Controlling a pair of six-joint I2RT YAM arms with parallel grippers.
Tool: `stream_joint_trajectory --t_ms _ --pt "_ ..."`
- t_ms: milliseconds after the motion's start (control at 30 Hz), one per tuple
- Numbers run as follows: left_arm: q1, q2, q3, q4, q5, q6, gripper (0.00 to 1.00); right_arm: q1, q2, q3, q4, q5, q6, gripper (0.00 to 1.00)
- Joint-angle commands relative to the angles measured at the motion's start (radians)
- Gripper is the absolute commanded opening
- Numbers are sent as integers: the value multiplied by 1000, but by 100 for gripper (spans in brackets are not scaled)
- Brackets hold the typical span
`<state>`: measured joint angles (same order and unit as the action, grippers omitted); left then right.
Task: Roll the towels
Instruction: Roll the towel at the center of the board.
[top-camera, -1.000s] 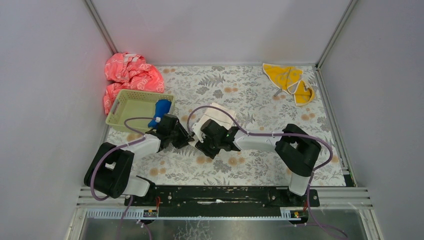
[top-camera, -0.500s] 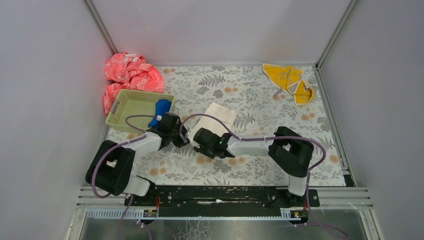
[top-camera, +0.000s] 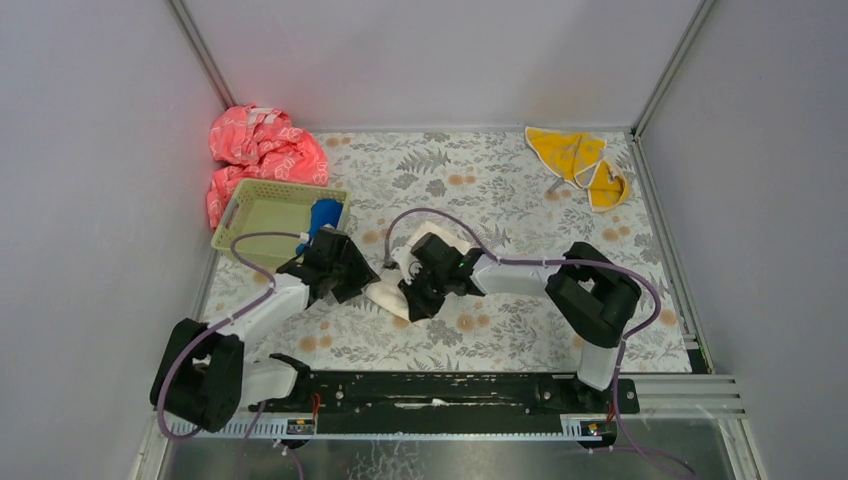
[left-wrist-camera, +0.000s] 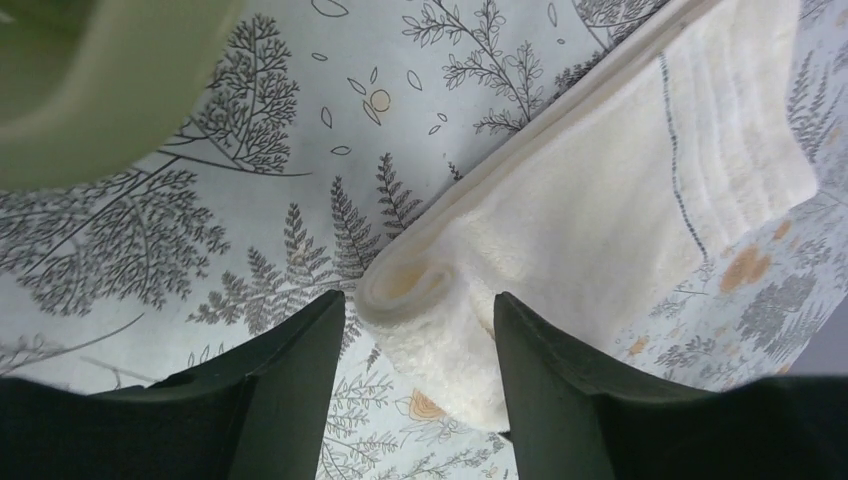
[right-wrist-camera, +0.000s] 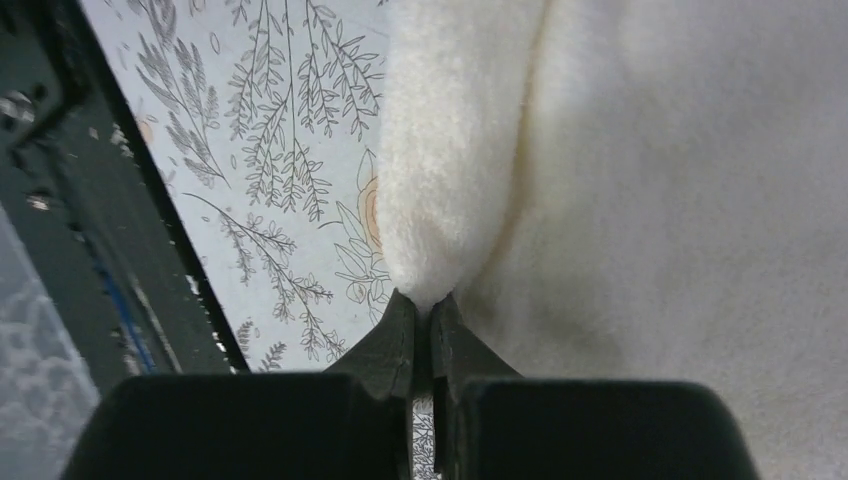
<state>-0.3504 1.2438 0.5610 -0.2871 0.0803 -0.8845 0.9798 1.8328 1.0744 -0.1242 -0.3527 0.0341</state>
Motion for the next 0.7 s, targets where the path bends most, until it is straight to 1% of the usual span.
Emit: stream_joint_trajectory --t_ms 0,167,400,467,500,667 --pt "8 -86 20 -111 -58 16 59 -114 -36 -64 147 -340 228 0" --pt "8 -126 11 -118 -7 2 64 -208 23 -174 417 -522 489 0" --pt "0 -86 -8 -36 70 -16 64 -304 139 -291 791 -635 851 1" --pt "-8 -59 -3 -2 74 -21 63 -317 170 -301 828 -643 886 2" --pt "-14 -43 1 15 75 -24 63 -321 180 -299 817 -644 885 3" --pt "-36 36 26 80 83 -31 62 -326 209 -260 699 -632 830 3"
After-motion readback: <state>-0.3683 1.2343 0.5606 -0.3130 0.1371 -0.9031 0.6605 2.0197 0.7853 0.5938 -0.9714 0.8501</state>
